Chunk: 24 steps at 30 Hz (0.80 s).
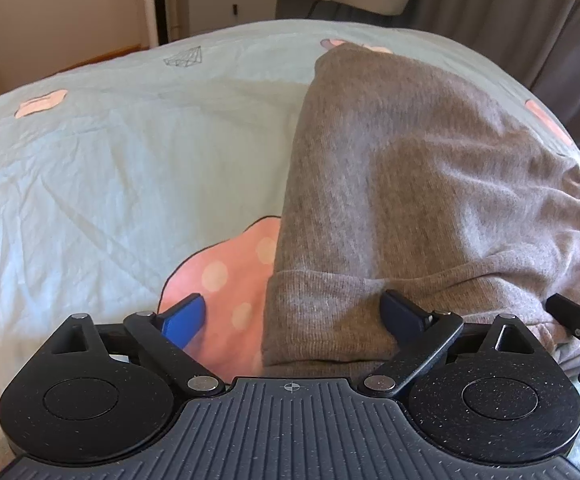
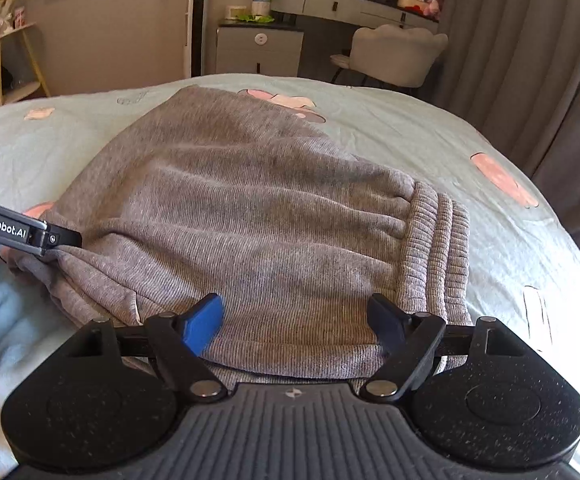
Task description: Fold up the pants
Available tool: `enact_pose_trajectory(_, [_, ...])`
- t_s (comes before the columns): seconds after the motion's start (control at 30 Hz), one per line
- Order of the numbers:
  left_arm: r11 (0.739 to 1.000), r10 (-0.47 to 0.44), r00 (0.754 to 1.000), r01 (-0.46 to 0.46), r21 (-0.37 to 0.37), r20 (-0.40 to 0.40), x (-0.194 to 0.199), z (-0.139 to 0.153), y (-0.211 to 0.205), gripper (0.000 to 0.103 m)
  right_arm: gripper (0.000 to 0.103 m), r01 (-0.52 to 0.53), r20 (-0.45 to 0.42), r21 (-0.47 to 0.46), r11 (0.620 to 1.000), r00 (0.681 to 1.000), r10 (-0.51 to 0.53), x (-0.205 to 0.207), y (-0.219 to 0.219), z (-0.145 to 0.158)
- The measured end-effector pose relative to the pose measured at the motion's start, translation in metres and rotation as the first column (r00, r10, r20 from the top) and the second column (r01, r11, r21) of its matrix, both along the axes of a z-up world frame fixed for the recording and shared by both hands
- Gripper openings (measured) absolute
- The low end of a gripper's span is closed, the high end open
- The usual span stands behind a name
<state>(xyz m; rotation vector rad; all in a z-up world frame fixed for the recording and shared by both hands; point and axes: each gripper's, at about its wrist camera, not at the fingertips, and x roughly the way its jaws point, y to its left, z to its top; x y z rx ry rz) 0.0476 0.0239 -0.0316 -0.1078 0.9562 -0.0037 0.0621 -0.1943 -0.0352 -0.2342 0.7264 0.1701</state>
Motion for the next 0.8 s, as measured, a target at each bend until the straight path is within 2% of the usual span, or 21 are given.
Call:
enact_pose_trajectory(0.13, [0.999,0.007,1.0,-0.008,-0.053,-0.013,0.002,0.001,0.01,0.099,0.081,0.008,-0.034,0.029,1.0,0.999,-0.007,0.001,-0.003,0.009])
enact_pose_trajectory(0.2, [0.994,0.019,1.0,-0.018,-0.103,0.011,0.002,0.005,0.02,0.098,0.081,0.023,-0.048,0.104,0.994,0.999,-0.019,0.005,-0.012,0.019])
enact_pose_trajectory(0.27, [0.987,0.045,0.998,-0.036,-0.155,0.051,0.003,0.01,0.031,0.098,0.081,0.053,-0.06,0.219,0.974,0.997,-0.041,0.003,-0.034,0.032])
enact_pose_trajectory(0.37, [0.965,0.007,0.998,0.009,-0.26,0.059,0.016,0.013,0.045,0.097,0.084,0.155,-0.11,0.42,0.894,0.987,-0.119,0.004,-0.081,0.043])
enact_pose_trajectory(0.43, [0.948,-0.027,0.998,0.042,-0.316,0.051,0.026,0.013,0.051,0.097,0.084,0.247,-0.146,0.501,0.829,0.969,-0.201,0.009,-0.116,0.042])
enact_pose_trajectory(0.5, [0.931,-0.08,0.997,0.083,-0.355,0.022,0.039,0.009,0.05,0.097,0.084,0.317,-0.203,0.535,0.783,0.948,-0.244,0.017,-0.141,0.033])
enact_pose_trajectory(0.63, [0.919,-0.149,0.989,0.128,-0.372,-0.026,0.068,-0.003,0.04,0.097,0.084,0.393,-0.358,0.628,0.671,0.912,-0.2,0.044,-0.174,-0.007])
enact_pose_trajectory(0.7, [0.914,-0.173,0.984,0.148,-0.379,-0.034,0.078,-0.009,0.036,0.097,0.084,0.413,-0.389,0.671,0.616,0.903,-0.181,0.056,-0.182,-0.024])
enact_pose_trajectory(0.77, [0.901,-0.209,0.978,0.189,-0.39,-0.011,0.089,-0.01,0.034,0.097,0.086,0.424,-0.408,0.725,0.542,0.899,-0.157,0.067,-0.188,-0.038])
enact_pose_trajectory(0.8, [0.894,-0.226,0.974,0.205,-0.398,-0.005,0.094,-0.011,0.034,0.098,0.087,0.427,-0.414,0.74,0.52,0.898,-0.148,0.071,-0.188,-0.043])
